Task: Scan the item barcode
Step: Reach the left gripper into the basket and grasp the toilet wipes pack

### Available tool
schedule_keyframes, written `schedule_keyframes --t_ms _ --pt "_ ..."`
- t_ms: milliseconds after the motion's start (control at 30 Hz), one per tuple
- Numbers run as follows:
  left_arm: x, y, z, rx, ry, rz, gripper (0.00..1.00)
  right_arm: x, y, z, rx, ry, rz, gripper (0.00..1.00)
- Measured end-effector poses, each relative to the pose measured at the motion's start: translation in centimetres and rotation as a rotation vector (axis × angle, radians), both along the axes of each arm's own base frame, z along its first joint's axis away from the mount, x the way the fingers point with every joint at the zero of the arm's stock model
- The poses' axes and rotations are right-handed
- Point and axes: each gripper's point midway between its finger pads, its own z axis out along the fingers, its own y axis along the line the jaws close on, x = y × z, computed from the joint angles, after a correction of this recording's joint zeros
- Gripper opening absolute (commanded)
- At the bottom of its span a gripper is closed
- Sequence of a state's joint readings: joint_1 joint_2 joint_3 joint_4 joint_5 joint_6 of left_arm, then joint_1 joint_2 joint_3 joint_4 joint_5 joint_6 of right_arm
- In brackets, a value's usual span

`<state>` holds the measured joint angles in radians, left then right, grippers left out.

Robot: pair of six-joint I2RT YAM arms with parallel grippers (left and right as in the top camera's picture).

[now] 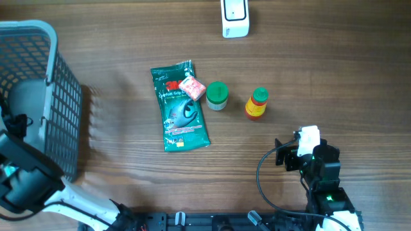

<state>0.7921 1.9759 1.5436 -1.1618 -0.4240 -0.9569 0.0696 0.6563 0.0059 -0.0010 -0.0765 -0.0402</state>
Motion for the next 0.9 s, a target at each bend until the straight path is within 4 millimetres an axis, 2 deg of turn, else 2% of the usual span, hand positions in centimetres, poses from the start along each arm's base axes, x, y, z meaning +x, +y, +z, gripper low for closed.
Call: schedule_keyframes --t_ms 100,200,233,300,367,600,733,833,900 --pt "-0.6 0.6 -1.4 -0.006 0.035 0.012 0.94 0.0 0.0 0.0 0.0 0.0 0.0 1.0" --pt "-0.1 1.6 -2.4 0.016 0.03 -0.006 0.9 0.0 0.0 0.0 0.0 0.0 0.0 1.0" --pt "-0.2 1.6 -2.8 0.017 0.036 -0.013 0.76 0.0 0.0 0.0 0.0 0.0 0.0 1.0" --pt "-0.7 1.5 -3.8 0.019 0.06 -0.034 0.33 0.0 0.0 0.0 0.0 0.0 0.0 1.0" --pt "-1.1 1.7 -4.2 0.037 0.079 -0.042 0.04 0.0 0.0 0.0 0.0 0.0 0.0 1.0" --pt "-2.1 1.6 -3.9 0.058 0.139 -0.062 0.04 0.0 0.0 0.0 0.0 0.0 0.0 1.0" --pt "-1.6 0.7 -2.6 0.017 0.106 -0.071 0.04 0.0 0.0 0.0 0.0 0.0 0.0 1.0" --pt "1.2 1.0 2.6 0.109 -0.039 -0.097 0.04 0.0 0.0 0.0 0.0 0.0 0.0 1.0" --pt "3.5 0.6 8.2 0.227 -0.181 -0.134 0.04 0.0 0.0 0.0 0.0 0.0 0.0 1.0"
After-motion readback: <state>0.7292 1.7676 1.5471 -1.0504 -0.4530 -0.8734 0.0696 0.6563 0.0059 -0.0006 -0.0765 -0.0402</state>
